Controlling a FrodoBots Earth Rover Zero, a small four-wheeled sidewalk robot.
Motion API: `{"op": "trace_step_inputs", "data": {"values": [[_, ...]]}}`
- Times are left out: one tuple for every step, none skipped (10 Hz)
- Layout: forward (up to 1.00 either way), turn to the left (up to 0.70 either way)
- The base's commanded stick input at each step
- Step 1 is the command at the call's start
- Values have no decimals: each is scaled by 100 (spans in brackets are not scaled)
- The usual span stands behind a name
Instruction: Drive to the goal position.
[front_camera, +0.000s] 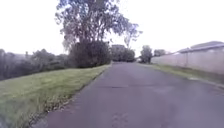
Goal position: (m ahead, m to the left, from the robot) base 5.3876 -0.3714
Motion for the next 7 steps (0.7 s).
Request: {"op": "trace_step_inputs", "data": {"values": [[85,-31],[85,-34],[85,-34],[85,-34],[85,-34],[85,0],[85,0]]}}
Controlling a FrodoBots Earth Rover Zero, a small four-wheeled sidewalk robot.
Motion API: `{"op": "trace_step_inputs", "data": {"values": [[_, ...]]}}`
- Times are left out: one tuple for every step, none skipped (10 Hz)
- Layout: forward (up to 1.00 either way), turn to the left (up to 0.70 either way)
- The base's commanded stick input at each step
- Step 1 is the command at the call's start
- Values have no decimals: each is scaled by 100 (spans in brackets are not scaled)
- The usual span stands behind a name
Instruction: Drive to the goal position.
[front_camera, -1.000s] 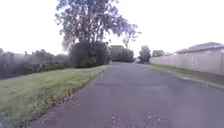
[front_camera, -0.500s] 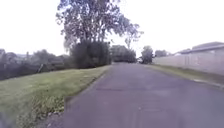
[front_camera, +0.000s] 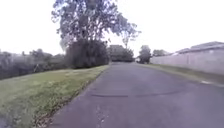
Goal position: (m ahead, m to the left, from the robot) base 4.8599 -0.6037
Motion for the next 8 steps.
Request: {"op": "trace_step_inputs", "data": {"values": [[85,0],[85,0],[85,0],[85,-18],[85,-34],[85,-34],[85,-34],[85,-31]]}}
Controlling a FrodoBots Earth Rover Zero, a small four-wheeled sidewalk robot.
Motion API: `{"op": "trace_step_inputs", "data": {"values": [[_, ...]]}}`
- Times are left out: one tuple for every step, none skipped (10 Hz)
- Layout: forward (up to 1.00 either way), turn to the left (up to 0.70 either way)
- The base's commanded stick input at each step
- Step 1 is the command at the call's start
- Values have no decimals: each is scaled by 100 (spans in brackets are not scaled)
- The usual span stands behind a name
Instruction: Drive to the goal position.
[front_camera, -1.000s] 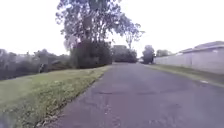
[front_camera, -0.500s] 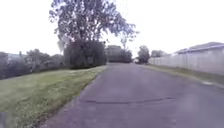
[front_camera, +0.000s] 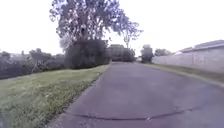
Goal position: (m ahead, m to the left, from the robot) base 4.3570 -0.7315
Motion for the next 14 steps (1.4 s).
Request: {"op": "trace_step_inputs", "data": {"values": [[85,-23],[85,-1],[85,0],[85,-4],[85,-24],[85,-33],[85,-34],[85,-34],[85,-34],[85,-34],[85,-34],[85,-34],[85,-34],[85,-34]]}}
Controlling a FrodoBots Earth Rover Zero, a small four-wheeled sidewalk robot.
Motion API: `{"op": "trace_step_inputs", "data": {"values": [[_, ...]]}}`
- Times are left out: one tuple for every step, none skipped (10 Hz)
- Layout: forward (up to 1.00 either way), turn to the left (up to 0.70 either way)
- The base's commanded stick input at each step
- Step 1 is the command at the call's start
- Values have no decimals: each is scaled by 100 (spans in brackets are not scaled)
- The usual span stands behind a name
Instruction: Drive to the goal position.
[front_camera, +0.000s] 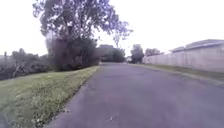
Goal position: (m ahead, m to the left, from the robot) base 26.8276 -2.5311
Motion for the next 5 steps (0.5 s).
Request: {"op": "trace_step_inputs", "data": {"values": [[85,-34],[85,-34],[85,-34],[85,-34],[85,-34]]}}
